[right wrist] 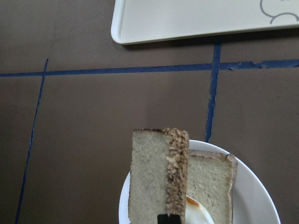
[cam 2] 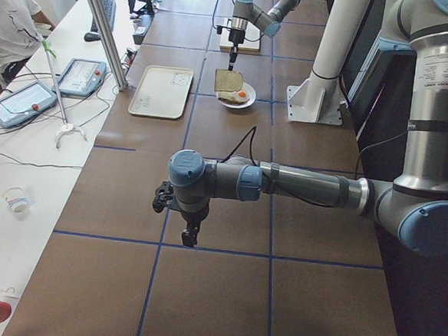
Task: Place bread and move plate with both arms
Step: 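Lower the bread onto the egg on the plate and open the right gripper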
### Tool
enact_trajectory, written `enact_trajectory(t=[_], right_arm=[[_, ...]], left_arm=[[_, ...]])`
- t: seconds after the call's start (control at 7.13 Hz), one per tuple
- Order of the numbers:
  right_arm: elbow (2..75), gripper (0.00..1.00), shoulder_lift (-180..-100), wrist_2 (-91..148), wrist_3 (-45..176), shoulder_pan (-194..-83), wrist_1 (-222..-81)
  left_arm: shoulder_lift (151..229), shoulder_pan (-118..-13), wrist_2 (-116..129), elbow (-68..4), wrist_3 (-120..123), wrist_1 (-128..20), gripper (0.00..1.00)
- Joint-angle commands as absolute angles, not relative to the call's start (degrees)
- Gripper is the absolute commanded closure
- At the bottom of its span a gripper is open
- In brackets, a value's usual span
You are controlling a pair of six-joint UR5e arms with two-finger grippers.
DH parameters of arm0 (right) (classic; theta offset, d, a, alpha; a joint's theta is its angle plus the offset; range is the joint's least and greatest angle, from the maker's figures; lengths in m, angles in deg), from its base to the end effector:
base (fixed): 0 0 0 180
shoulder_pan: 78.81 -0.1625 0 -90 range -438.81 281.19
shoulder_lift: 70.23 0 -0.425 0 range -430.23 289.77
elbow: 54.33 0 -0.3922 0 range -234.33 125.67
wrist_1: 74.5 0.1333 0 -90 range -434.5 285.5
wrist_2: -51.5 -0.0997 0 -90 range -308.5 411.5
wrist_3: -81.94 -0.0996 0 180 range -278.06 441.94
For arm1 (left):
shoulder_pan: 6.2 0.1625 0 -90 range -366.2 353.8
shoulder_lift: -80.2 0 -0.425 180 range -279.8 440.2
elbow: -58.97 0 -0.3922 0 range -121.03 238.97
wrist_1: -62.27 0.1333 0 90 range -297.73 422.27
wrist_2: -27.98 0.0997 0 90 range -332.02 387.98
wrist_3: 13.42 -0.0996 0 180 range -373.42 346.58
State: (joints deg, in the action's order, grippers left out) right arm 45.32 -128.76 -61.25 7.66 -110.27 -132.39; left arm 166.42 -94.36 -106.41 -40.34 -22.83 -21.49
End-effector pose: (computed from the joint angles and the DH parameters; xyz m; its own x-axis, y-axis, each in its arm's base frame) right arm -0.4914 -0.4118 0.1981 0.2817 -0.1205 0.9519 -0.0926 0.9840 0.1520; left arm -0.0488 -0.4630 0.6212 0.6996 0.1775 -0.6921 -0.1485 0.9836 0.1021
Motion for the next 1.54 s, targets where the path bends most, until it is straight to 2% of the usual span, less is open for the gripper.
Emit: enact_trajectory(t=[0.0, 1.4], right_arm=[[44.81, 1.00, -128.67, -57.68, 6.44, -107.65, -132.42], [42.62, 0.99, -132.02, -55.46, 7.32, -104.74, -132.33]], left_arm=[[166.42, -94.36, -106.40, -40.35, -22.83, -21.49, 0.00], [166.42, -94.27, -106.40, -40.26, -22.83, -21.49, 0.00]])
